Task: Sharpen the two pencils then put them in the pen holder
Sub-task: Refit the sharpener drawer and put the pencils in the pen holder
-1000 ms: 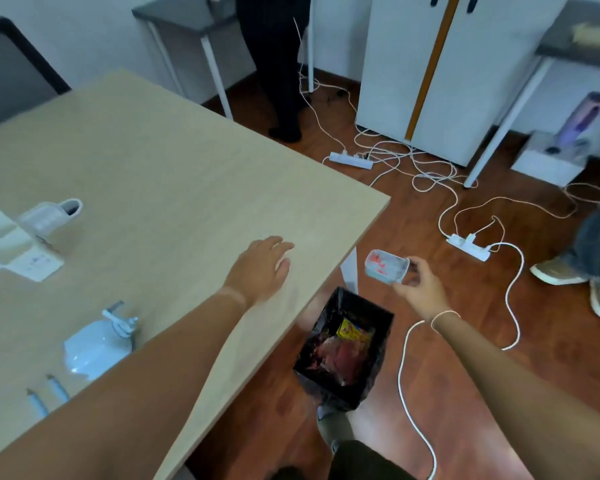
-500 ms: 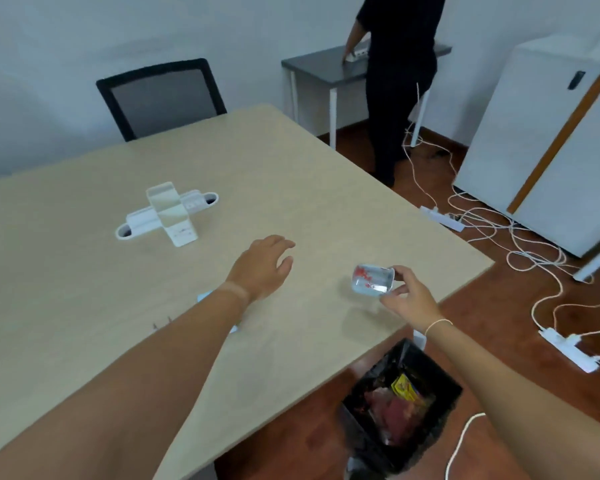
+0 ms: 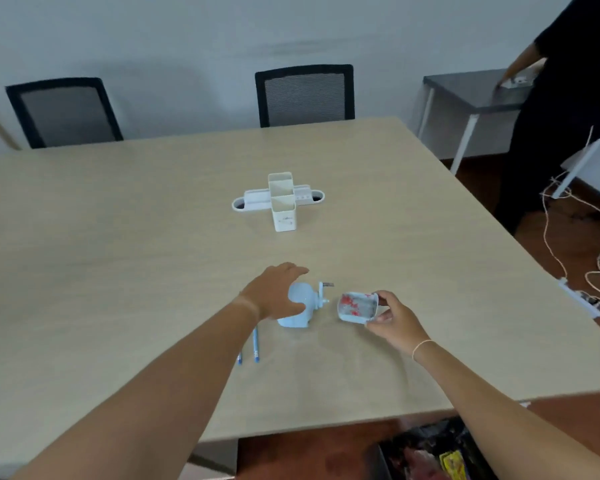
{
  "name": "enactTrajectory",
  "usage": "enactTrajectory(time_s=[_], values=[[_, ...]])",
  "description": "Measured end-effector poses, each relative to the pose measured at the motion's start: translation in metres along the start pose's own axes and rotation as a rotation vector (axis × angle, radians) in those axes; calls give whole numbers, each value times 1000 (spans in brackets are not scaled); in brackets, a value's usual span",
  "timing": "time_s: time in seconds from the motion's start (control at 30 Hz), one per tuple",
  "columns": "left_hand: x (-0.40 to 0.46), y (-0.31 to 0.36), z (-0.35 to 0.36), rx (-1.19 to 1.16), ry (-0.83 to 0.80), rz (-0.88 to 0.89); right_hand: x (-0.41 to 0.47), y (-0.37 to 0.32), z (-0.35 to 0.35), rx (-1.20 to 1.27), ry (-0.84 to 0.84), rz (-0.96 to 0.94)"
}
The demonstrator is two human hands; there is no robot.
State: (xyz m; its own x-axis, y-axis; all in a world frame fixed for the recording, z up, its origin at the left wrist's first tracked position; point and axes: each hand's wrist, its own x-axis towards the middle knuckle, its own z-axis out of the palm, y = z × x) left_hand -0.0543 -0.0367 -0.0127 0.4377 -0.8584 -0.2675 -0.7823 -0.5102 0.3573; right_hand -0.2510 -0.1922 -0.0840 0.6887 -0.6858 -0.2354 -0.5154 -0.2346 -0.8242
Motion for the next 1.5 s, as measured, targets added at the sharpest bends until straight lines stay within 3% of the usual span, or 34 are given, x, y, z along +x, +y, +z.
enactTrajectory(time_s=[0.43, 1.5], values=[[1, -10, 23, 58, 4, -73, 24, -4, 35, -113, -187, -81], [4, -25, 32, -88, 67, -72, 44, -27, 82, -147, -234, -124]])
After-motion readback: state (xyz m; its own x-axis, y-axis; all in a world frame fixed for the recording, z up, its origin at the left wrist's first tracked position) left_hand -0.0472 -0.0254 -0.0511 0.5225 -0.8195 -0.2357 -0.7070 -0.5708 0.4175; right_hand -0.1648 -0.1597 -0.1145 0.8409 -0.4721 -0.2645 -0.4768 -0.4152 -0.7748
